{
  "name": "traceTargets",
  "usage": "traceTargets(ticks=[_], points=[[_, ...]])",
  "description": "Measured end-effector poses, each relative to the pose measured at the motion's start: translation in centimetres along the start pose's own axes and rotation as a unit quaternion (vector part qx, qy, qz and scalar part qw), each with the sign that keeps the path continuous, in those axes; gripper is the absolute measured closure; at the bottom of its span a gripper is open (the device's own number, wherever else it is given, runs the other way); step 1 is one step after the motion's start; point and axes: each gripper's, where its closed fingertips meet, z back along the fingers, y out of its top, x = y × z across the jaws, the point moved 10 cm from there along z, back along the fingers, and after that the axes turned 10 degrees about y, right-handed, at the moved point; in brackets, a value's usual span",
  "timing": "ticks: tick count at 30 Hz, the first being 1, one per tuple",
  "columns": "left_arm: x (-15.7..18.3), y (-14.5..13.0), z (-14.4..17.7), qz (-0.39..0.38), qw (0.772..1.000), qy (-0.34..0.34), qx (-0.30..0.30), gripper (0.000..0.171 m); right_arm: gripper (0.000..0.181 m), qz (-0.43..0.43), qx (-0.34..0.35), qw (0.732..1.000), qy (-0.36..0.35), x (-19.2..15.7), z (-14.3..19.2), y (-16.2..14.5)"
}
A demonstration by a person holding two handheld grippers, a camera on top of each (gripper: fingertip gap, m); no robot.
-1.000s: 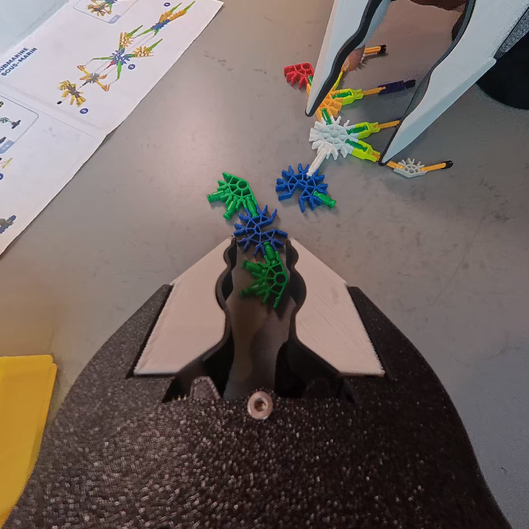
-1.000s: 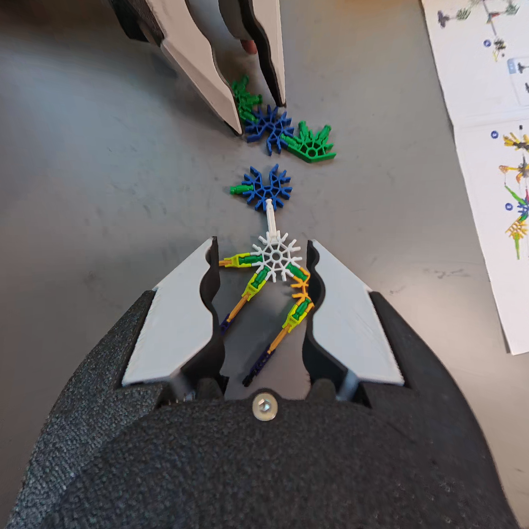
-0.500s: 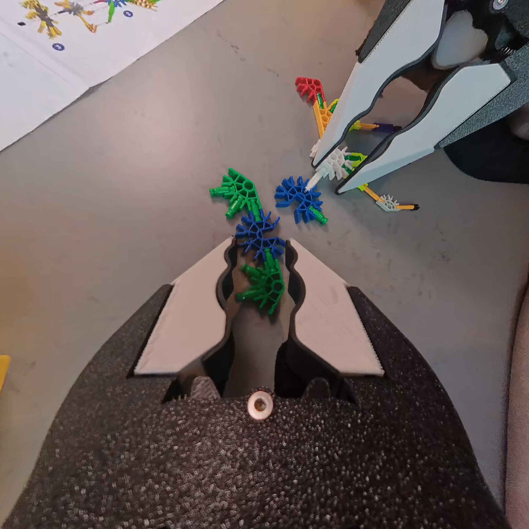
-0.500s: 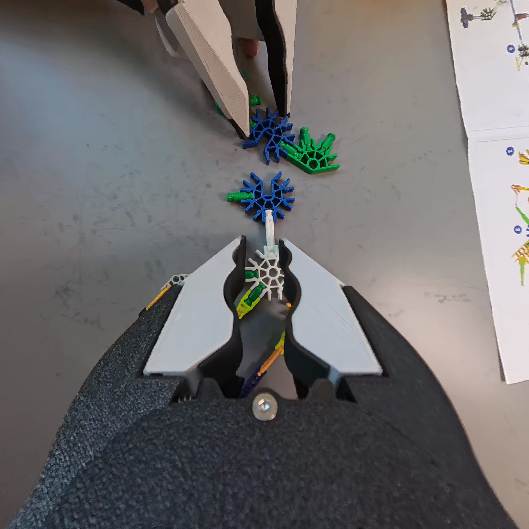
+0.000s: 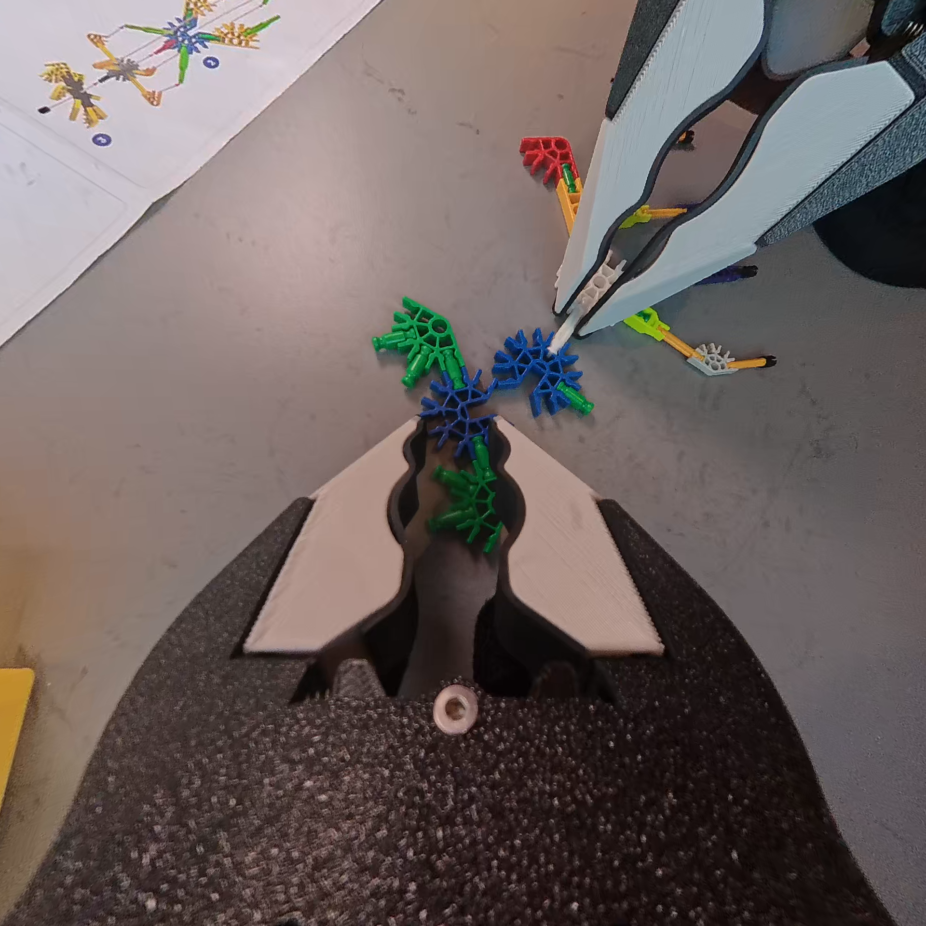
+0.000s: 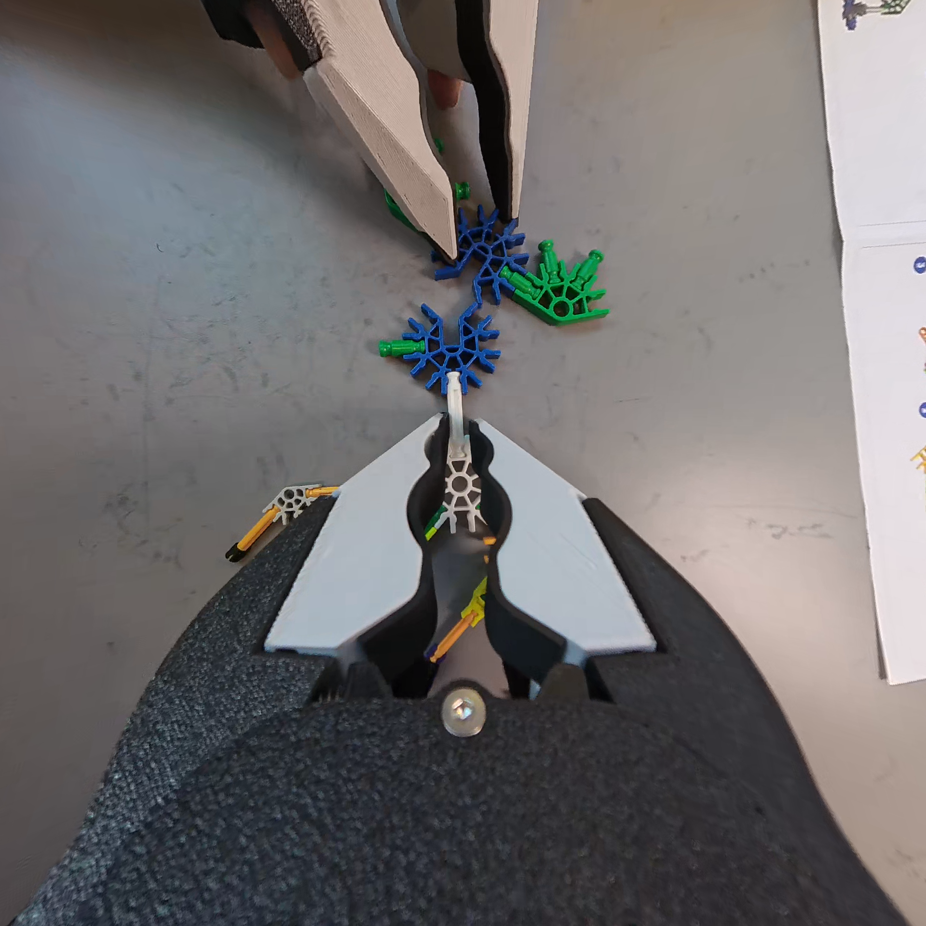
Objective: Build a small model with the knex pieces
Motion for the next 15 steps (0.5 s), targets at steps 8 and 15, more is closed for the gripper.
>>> traceTargets(ticks=[8, 15], points=[[-0.7, -0.5, 0.4, 0.017, 1.0, 0.005, 0.009, 0.148, 0.175, -0.03, 0.057, 0.998, -0.002, 0.6, 1.2, -0.8], [-0.7, -0.7, 0.5, 0.016, 1.0, 0.012, 0.015, 0.148, 0.175, -0.04, 0.075, 0.996, -0.004, 0.8, 1.6, -1.1]])
